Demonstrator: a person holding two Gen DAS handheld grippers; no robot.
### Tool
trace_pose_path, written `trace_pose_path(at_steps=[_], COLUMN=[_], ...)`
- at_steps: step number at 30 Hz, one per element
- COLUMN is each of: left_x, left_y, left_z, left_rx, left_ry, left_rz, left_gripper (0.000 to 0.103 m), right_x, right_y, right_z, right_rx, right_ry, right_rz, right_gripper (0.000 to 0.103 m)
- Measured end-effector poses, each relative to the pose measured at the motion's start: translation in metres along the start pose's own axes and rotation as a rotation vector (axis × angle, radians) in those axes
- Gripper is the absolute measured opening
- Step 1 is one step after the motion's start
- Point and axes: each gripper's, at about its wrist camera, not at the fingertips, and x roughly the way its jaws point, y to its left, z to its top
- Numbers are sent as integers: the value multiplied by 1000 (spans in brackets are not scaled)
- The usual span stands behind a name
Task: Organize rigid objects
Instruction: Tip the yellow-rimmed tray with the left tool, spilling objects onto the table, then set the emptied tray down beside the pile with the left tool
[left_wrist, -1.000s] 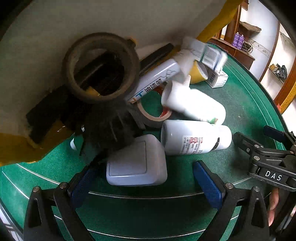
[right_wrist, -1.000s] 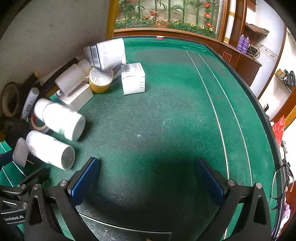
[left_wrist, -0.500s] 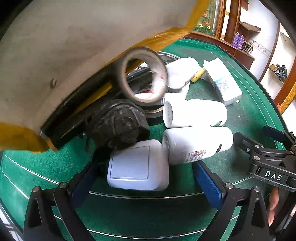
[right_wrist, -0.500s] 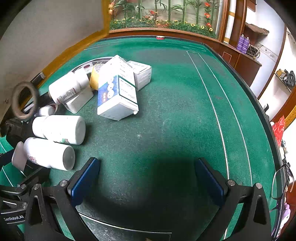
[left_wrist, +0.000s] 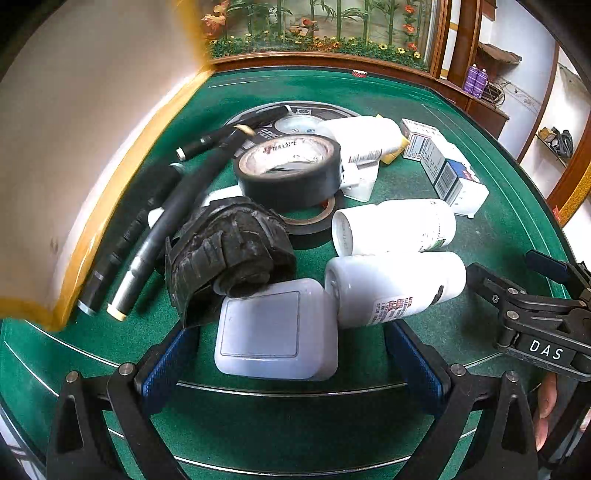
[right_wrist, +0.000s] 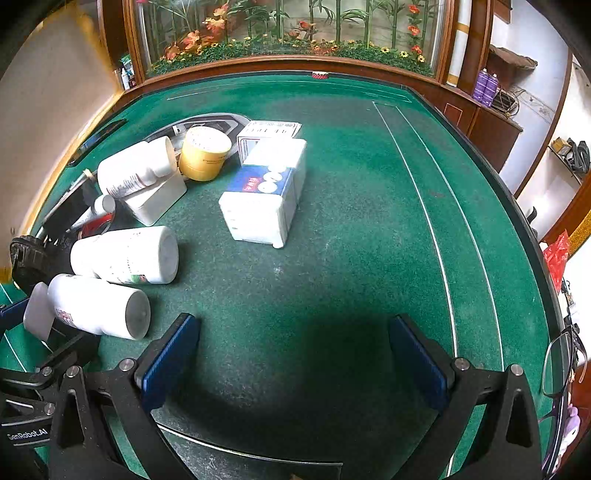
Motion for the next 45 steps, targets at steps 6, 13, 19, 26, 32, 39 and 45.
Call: trace_pose_path(at_steps=[6,13,19,26,32,39,45], left_x=[0,-1,0,-1,0,0,0], left_y=[-1,-2,-2,-3,-4,-5,-5], left_z=[-1,-1,-2,-2,-2,-5,-5], left_rx=[-1,-1,-1,-2,-2,-3,-3], left_ry=[0,0,-1,0,-1,-2,-2], left_rz=[1,1,1,2,2,2,2], left_gripper=[103,103,103,103,103,103,103], right_x=[0,0,0,0,0,0,0], right_y=[0,-1,-1,-1,-1,-2,-1], right_z=[0,0,0,0,0,1,1], right_rx=[1,0,0,0,0,0,0], right_ry=[0,0,0,0,0,0,0], right_rz=[0,2,0,-1,-1,-1,-1], right_gripper=[103,103,103,103,103,103,103])
